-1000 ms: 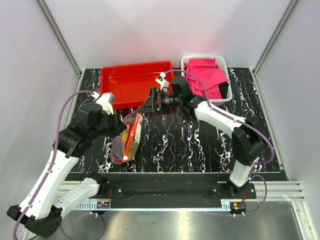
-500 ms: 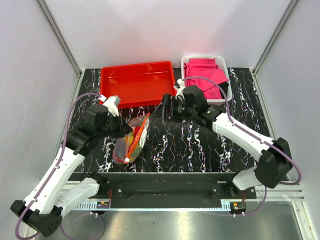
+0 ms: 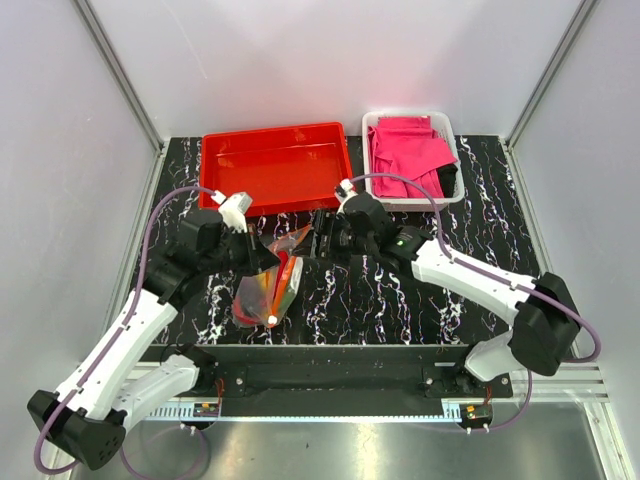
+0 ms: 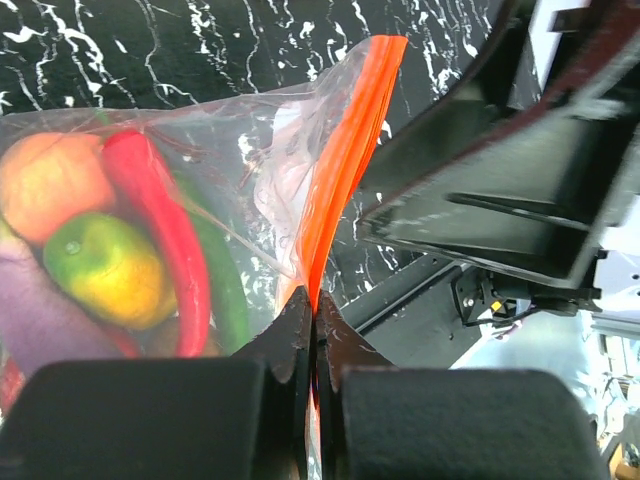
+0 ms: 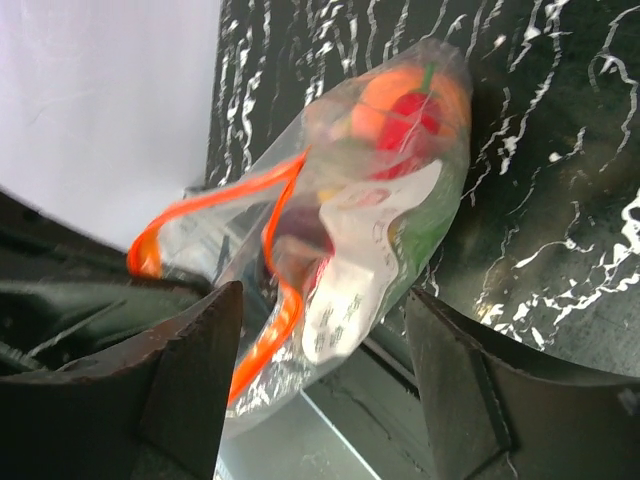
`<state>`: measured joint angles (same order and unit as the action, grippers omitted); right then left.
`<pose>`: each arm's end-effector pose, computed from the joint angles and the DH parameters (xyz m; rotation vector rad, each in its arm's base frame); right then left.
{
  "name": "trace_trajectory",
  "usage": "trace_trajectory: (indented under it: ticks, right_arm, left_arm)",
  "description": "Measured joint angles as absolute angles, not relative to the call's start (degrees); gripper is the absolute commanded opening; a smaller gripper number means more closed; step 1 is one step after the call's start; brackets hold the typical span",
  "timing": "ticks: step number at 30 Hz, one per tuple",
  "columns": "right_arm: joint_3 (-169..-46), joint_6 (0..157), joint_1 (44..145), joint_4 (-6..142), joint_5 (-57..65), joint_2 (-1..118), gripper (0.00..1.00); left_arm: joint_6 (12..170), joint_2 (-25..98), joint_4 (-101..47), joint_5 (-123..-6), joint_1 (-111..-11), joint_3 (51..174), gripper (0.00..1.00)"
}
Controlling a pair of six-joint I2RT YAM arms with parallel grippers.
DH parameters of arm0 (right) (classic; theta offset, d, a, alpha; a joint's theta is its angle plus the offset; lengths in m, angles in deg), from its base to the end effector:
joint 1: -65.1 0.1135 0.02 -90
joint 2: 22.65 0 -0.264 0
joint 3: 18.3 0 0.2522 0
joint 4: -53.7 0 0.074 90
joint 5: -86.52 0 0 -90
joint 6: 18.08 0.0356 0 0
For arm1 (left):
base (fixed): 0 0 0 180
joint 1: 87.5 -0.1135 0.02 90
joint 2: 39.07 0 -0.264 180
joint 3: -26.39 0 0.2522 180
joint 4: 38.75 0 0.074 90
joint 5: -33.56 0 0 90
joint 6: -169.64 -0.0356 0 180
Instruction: Open the zip-top bag and remove the fake food
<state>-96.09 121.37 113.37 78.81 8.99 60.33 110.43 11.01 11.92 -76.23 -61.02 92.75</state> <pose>0.2158 0.2535 0.2978 -0.1227 2.3434 1.1805 0.1570 -0.0917 0.3260 0.1238 2.2848 -0.9247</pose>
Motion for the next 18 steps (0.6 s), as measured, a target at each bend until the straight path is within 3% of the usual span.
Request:
trace_trajectory:
  ticks: [12,15,16,17,18]
  right_arm:
    - [-96.14,123.79,115.55,75.67,6.41,65.05,0.45]
    - [-96.14,123.90,116.19,75.62,6.43,65.35,0.22]
    - [-96.14,124.06,116.41,75.56,6.52,65.35,0.08]
    - [-96.14,124.06,116.49,75.45,6.60,65.35,0.01]
    - [-96.14,123.86,116.60,75.40,6.67,65.35,0.00]
  left_arm:
    - [111.81,10.95,9.71,-77.43,-61.02,91.11,0.00]
    - [111.94,10.93,9.56,-77.41,-61.02,91.11,0.00]
    - [111.98,10.93,9.56,-77.25,-61.02,91.11,0.00]
    - [112.11,10.93,9.54,-76.99,-61.02,91.11,0.00]
    - [112.20,10.93,9.56,-76.80,-61.02,91.11,0.00]
